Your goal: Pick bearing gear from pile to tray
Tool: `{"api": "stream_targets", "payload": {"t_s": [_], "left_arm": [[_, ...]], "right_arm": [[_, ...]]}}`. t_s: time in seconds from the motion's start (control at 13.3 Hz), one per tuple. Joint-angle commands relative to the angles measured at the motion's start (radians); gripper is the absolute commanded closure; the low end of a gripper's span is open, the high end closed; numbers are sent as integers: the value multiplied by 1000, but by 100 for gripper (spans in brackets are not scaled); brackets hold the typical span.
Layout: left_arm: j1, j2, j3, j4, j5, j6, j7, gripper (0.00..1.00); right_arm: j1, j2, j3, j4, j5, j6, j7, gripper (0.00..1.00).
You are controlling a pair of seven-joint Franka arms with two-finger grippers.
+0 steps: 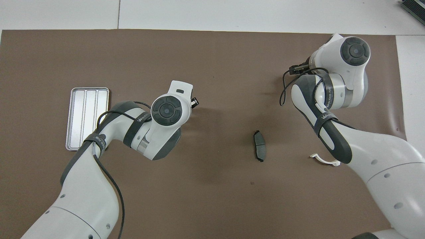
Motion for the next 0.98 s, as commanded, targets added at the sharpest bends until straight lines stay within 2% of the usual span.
{"api": "stream_targets", "payload": {"t_s": [0.0,0.23,0.45,0.68,0.9], "left_arm": [[5,1,3,5,22,-1,21,100],[19,-28,9,46,22,-97,32,100],[133,-180,-1,14,-13,-204,171,100],[267,-255,0,7,-151,-309,448,100],[429,-274,2,-25,-235,-324,732,100]], "right_arm": [[-2,-15,3,-34,20,-21,0,29],[-3,-21,3,-43,20,-37,0,35],[-3,-23,2,-51,18,-35,1,45],[-3,-23,2,-51,18,-32,3,56],[-3,-23,2,-51,18,-23,3,65]]}}
